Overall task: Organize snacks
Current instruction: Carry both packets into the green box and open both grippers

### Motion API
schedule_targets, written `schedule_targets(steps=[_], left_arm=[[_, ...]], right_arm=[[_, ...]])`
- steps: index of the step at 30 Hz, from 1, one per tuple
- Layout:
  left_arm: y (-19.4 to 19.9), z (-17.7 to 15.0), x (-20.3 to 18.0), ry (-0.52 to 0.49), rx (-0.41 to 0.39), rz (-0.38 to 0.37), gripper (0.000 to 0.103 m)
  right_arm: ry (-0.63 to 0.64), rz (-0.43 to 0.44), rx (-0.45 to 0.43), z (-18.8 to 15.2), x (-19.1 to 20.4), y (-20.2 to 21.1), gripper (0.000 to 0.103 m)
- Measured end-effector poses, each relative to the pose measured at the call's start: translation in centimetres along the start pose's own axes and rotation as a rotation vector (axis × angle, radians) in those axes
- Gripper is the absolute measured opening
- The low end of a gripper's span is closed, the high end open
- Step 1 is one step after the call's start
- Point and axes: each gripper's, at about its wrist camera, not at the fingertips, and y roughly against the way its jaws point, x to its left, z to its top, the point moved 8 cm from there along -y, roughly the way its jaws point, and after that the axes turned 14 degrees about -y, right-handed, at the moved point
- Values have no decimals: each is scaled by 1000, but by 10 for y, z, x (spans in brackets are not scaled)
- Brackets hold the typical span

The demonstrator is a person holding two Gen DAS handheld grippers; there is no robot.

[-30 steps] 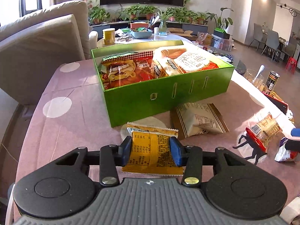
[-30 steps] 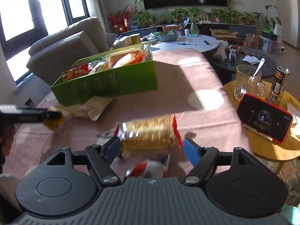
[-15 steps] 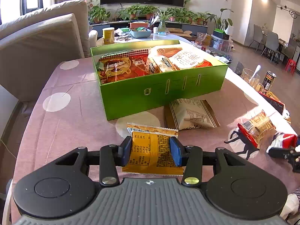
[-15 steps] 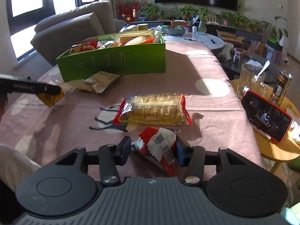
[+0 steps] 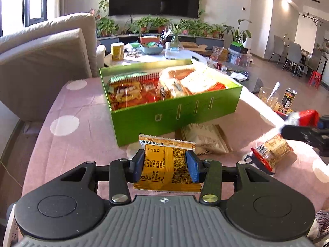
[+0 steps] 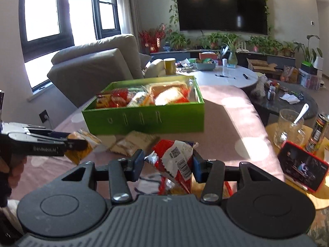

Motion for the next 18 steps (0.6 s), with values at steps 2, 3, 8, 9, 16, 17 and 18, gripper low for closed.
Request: schedule_targets(steps=[2,3,8,9,16,17,18], left_arm=[[3,3,1,1,-11,0,41],[4,4,1,2,-16,-2,41],[7,11,3,3,-41,-4,41],[7,14,4,2,-46,-3,41],[6,31,12,6,-80,10,41],[6,33,13,7,-84,12,41],[5,36,14,8,-89,14,41]], right_arm=[[5,21,-8,5,7,-3,85],[8,30,-11,7,11,-5,85],[15,62,-35,23,29,-13,85],[15,69,-41,26,32,-15,85],[13,101,-59,47,45,-28,85],[13,105,-61,49,46,-30,85],[12,107,-63,50,47,-31,85]])
